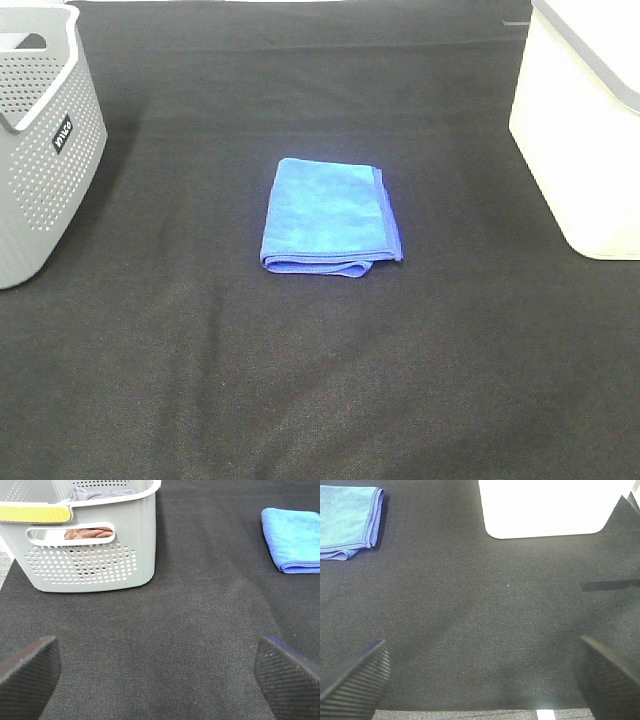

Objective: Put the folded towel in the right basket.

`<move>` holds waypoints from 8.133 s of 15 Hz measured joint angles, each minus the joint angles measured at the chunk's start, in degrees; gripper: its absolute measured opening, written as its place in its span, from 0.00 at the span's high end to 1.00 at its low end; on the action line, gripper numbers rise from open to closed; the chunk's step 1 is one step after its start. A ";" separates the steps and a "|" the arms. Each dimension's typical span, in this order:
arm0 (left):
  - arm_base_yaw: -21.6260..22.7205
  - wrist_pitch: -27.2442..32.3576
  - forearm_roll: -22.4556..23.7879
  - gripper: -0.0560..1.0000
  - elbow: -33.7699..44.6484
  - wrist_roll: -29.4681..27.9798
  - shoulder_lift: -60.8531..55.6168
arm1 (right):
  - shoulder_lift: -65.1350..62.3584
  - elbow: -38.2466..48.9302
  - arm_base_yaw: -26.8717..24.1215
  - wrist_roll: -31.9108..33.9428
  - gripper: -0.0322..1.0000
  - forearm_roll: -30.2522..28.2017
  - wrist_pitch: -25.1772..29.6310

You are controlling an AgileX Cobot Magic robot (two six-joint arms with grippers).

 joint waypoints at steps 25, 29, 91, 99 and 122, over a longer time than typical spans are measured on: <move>0.00 0.00 0.00 0.02 0.00 0.00 0.00 | 0.00 0.00 0.00 0.00 0.03 0.00 0.00; 0.00 0.00 0.00 0.02 0.00 0.00 0.00 | 0.00 0.00 0.00 0.00 0.03 -0.11 0.00; 0.00 0.00 0.00 0.02 0.00 0.00 0.00 | 144.84 -78.95 21.66 -18.39 0.81 56.15 -18.33; 0.00 0.00 0.00 0.02 0.00 0.00 0.00 | 120.55 -93.51 -2.35 -22.12 0.81 60.45 0.34; 0.00 0.00 0.00 0.02 0.00 0.00 0.00 | 88.92 -68.87 2.69 -1.83 0.04 0.74 5.84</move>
